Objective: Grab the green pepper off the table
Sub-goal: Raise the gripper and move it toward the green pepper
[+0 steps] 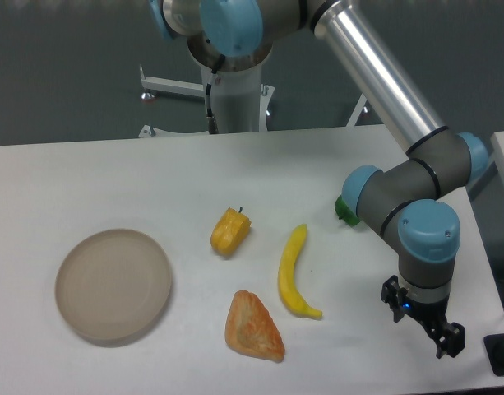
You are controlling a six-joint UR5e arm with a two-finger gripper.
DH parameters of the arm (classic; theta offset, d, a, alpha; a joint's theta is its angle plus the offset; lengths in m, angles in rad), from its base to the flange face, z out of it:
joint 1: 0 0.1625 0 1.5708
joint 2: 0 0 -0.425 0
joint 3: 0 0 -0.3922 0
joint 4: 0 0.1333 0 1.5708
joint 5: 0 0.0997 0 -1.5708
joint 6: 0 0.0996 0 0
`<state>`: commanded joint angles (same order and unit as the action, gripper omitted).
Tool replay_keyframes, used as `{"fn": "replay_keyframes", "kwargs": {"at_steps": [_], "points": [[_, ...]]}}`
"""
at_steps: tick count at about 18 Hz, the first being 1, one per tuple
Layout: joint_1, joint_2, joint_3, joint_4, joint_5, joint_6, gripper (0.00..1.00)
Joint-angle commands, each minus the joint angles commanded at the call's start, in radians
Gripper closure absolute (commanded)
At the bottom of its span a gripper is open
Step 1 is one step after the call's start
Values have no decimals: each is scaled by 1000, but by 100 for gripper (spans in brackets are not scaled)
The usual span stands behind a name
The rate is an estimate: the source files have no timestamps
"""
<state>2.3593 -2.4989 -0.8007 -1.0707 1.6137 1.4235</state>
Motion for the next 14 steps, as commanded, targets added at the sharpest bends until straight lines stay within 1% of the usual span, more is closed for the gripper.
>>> {"fn": "replay_keyframes", "kwargs": {"at_steps": [4, 6, 12, 14], "points": [[0, 2, -2, 0, 0, 2, 0], [-2, 14, -14, -2, 0, 3, 0], [8, 123, -164, -5, -2, 17, 0], [17, 158, -213, -27, -2, 26, 0]]}}
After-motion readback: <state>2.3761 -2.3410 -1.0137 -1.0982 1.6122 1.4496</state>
